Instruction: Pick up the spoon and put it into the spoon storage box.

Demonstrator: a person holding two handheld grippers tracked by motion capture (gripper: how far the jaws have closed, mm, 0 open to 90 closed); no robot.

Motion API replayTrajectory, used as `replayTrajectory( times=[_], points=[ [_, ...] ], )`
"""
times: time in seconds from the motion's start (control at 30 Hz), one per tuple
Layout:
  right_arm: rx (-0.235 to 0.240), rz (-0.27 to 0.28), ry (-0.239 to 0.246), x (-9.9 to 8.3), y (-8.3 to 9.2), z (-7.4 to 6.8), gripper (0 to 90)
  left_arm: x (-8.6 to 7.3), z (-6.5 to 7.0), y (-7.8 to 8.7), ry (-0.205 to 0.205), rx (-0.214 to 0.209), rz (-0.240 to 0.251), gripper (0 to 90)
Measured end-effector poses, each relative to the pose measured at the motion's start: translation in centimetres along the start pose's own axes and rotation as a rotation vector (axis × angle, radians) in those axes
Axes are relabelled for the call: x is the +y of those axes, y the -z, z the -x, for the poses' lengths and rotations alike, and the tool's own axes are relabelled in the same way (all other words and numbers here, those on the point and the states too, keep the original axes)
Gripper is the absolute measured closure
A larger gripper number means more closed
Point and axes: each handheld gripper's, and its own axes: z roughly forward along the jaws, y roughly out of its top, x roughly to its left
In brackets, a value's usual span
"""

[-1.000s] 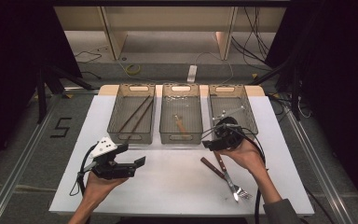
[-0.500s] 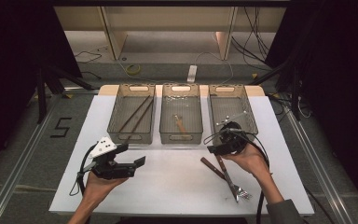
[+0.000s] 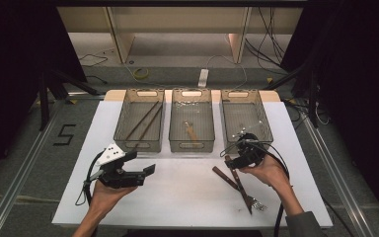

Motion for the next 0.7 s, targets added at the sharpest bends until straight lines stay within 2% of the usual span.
replayTrajectory(
  times=[0.27, 0.47, 0.7],
  points=[
    [0.000, -0.023, 0.001, -0.5, -0.2, 0.2, 28.6, 0.0, 0.0, 0.0, -0.002, -0.003, 0.001, 14.5],
    [-0.010, -0.064, 0.014, -0.8, -0.6, 0.0, 28.9, 0.0, 0.0, 0.1, -0.003, -0.005, 0.001, 14.6],
    [-0.008, -0.085, 0.025, -1.1, -1.0, 0.0, 31.0, 0.0, 0.0, 0.0, -0.001, -0.004, 0.000, 14.5]
  ],
)
